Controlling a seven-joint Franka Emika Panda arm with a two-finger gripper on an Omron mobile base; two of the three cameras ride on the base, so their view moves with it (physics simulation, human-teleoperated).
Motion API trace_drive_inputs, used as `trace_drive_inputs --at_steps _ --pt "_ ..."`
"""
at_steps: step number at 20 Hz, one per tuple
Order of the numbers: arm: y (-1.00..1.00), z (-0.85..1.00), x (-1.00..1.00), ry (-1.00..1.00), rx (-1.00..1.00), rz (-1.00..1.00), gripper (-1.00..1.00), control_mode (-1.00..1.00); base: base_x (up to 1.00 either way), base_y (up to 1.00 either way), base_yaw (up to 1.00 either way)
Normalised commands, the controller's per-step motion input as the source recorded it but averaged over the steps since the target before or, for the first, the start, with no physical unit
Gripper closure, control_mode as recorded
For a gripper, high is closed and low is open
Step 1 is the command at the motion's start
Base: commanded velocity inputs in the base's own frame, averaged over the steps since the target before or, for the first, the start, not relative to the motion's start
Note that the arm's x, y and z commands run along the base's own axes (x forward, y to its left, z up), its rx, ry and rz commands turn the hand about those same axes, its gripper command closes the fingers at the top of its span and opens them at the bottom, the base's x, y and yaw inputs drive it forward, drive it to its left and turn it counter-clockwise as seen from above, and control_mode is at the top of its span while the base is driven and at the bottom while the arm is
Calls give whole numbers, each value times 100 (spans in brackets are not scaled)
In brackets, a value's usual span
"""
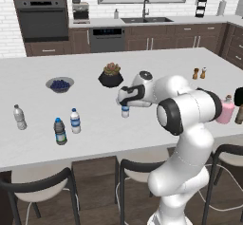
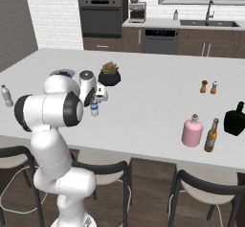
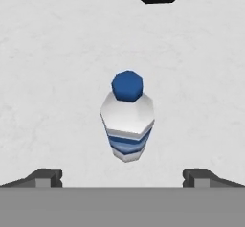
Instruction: Move the plastic bottles in the middle to the plastics group, and the glass bottles in the middle to the glass group.
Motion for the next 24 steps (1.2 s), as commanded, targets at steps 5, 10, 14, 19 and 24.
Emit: trace_drive_inputs --at_steps 5,10,14,19,24 --pt "6 -11 26 0 0 0 -100 -100 0 0 0" --pt "2 -13 21 0 0 0 -100 -100 0 0 0" --pt "0 -11 19 0 0 0 -100 -100 0 0 0" --pt "0 -11 20 0 0 0 -100 -100 0 0 0" --pt "1 -11 14 0 0 0 -100 -100 0 0 0"
